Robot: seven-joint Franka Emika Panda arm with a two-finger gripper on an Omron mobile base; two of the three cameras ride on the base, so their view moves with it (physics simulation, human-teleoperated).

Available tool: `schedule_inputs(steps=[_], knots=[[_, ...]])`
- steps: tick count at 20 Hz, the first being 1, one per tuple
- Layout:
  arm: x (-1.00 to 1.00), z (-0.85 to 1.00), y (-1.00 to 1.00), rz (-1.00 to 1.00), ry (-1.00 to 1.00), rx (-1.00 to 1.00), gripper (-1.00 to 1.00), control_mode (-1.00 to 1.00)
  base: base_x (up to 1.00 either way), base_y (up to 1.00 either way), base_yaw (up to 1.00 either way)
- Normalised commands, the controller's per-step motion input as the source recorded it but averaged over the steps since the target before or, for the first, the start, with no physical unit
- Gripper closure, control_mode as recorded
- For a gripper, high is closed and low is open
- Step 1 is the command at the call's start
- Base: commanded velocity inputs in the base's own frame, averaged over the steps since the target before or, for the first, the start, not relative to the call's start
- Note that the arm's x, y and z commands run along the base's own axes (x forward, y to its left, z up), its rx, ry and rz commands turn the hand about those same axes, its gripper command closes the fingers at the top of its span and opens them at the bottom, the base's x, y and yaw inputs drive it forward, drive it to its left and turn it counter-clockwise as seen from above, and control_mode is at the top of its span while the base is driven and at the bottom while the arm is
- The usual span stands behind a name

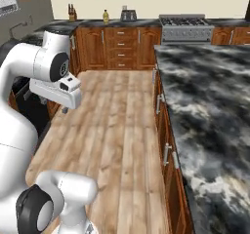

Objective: There is a wine glass and glass cup on the dining counter. Place the wine bottle next to the wine glass and the juice bottle next to the glass cup.

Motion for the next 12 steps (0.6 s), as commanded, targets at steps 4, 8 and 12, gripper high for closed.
schedule_inputs(steps=[4, 8, 12], knots=[[0.00, 0.00, 0.00, 0.00, 0.00, 0.00, -1.00, 1.00, 1.00, 0.18, -0.01], [0.00, 0.00, 0.00, 0.00, 0.00, 0.00, -1.00, 1.00, 1.00, 0.10, 0.00], [0.00, 0.00, 0.00, 0.00, 0.00, 0.00, -1.00, 1.00, 1.00, 0.20, 0.00]])
